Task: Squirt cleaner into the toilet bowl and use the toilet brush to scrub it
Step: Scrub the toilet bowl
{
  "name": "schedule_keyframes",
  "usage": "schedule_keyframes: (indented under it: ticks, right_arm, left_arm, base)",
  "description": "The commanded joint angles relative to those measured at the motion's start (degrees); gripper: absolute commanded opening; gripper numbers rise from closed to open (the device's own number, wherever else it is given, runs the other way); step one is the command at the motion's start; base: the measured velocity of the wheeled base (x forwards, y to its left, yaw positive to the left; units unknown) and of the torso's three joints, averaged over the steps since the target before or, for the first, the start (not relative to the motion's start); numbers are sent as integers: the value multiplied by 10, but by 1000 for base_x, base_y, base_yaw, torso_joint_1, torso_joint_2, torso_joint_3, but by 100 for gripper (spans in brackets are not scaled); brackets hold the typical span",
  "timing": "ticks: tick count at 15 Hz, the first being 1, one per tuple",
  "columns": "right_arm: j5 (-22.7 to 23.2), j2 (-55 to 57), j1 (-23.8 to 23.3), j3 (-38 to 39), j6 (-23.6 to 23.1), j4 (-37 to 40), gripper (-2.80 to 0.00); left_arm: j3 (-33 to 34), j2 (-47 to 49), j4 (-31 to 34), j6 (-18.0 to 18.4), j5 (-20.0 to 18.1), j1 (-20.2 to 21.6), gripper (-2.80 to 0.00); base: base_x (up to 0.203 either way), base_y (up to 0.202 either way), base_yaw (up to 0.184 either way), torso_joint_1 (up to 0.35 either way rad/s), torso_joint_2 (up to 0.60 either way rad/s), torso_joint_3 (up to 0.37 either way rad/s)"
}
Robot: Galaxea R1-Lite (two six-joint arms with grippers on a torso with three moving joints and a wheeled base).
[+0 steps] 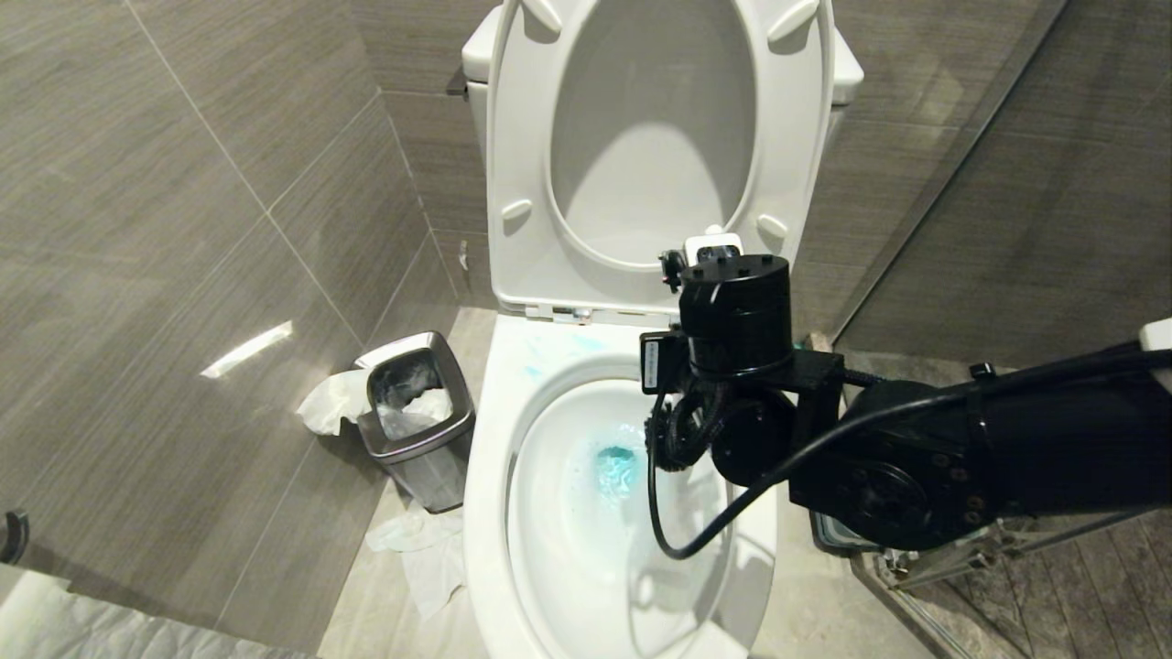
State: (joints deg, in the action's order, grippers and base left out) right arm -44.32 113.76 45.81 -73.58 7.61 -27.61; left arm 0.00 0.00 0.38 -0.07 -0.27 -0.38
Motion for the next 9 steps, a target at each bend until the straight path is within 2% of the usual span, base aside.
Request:
schedule_keyframes:
  ticks: [1,9]
  right_arm:
    - [2,53,-13,-41,1,1,-280]
    - [8,146,-16,-177,2,19,-280]
  left_arm:
    - [1,1,0,0,0,0,-280]
    - [1,1,0,0,0,0,-280]
  base:
    - [0,0,0,0,0,0]
    - [0,0,0,0,0,0]
